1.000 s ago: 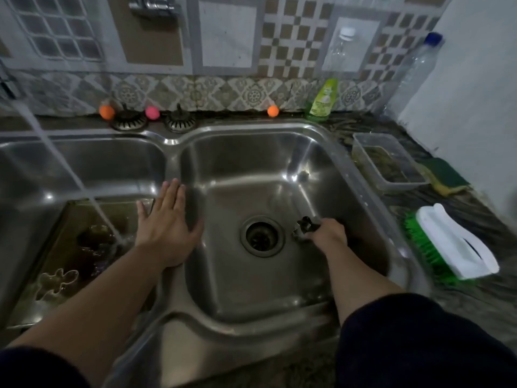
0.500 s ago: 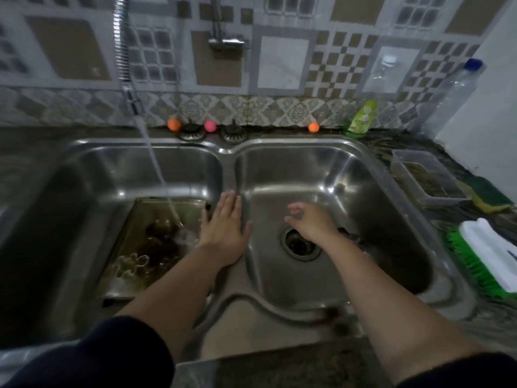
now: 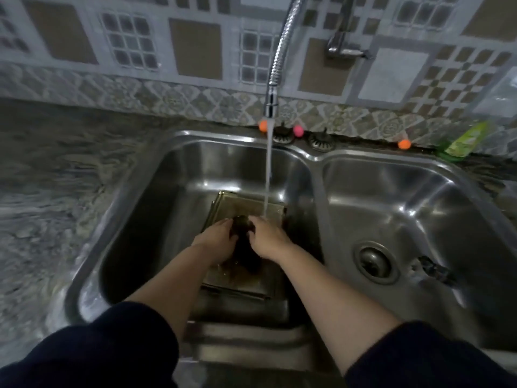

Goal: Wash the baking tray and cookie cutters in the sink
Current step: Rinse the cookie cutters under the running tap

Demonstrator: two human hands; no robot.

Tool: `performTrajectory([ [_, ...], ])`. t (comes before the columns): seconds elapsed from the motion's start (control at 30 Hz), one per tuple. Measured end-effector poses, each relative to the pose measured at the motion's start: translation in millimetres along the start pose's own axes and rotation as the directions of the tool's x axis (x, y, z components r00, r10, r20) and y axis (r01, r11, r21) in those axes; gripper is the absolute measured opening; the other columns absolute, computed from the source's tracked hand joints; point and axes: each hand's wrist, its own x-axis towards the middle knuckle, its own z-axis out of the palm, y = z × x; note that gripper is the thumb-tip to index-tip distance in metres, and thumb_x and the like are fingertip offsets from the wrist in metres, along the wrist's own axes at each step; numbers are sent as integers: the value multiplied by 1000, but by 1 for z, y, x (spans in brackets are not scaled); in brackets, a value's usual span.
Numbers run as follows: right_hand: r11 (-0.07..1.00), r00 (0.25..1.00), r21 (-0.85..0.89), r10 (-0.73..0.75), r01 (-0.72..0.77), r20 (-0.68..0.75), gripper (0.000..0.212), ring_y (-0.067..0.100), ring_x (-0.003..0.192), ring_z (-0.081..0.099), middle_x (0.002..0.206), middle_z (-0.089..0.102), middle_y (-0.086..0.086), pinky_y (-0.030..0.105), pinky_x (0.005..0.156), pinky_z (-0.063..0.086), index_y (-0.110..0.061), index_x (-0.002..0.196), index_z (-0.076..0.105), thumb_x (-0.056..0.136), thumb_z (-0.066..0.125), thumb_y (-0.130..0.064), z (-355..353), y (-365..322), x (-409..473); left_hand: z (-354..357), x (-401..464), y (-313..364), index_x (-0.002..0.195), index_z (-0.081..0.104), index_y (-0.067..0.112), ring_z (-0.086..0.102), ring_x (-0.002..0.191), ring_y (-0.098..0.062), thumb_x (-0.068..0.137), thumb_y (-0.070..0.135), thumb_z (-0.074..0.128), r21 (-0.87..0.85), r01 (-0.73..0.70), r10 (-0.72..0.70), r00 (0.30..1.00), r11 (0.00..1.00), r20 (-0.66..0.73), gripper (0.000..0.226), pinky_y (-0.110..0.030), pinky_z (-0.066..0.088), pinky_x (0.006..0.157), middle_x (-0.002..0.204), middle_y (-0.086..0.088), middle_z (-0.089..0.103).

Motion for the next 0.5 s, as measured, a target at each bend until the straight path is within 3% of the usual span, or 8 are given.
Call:
performTrajectory([
  [0.1, 973, 979, 134, 197, -189, -46, 54, 30, 143, 23, 158, 19, 11, 38, 115, 26, -21, 152, 20, 102, 39, -28, 17, -4, 30, 3, 18, -9, 149, 28, 19, 50, 124, -25, 99, 24, 40, -94, 15, -17, 1000, 995, -21, 51, -35, 44, 98, 142, -8, 47],
  [0.2, 951, 960, 173, 271, -256, -73, 49, 28, 144, 18, 158, 12, 6, 36, 115, 22, -22, 148, 32, 101, 41, -23, 27, -3, 42, 8, 29, -11, 147, 31, 14, 55, 116, -27, 100, 22, 39, -136, 32, -32, 999, 990, 2, 49, -33, 46, 88, 133, -12, 54],
  [0.27, 938, 950, 197, 305, -286, -74, 44, 28, 141, 25, 154, 18, 7, 34, 112, 27, -22, 142, 42, 98, 43, -19, 32, -3, 44, 9, 32, -10, 140, 42, 12, 58, 109, -26, 99, 20, 40, -178, 35, -35, 999, 983, 2, 42, -31, 47, 84, 124, -12, 59],
  [0.33, 911, 941, 293, 326, -289, -87, 36, 28, 128, 44, 144, 37, 10, 32, 101, 42, -17, 132, 52, 96, 47, -15, 33, -4, 44, 9, 32, -7, 131, 51, 12, 60, 97, -23, 98, 17, 40, -278, 36, -42, 999, 960, -18, 35, -29, 46, 75, 113, -10, 62],
  [0.43, 734, 917, 619, 396, -281, -53, 25, 21, 91, 64, 123, 60, 7, 27, 69, 57, -12, 120, 60, 97, 50, -14, 22, -5, 42, 6, 30, -1, 127, 57, 13, 61, 101, -24, 97, 12, 43, -424, 7, -48, 995, 906, -88, 34, -26, 44, 76, 112, -8, 64],
  [0.5, 566, 901, 778, 434, -271, -2, 25, 17, 78, 63, 117, 60, 5, 26, 65, 56, -13, 121, 58, 97, 53, -18, 8, -5, 36, 0, 27, 7, 133, 53, 13, 58, 114, -24, 97, 12, 44, -502, -21, -67, 985, 864, -157, 37, -23, 42, 84, 125, -6, 61],
])
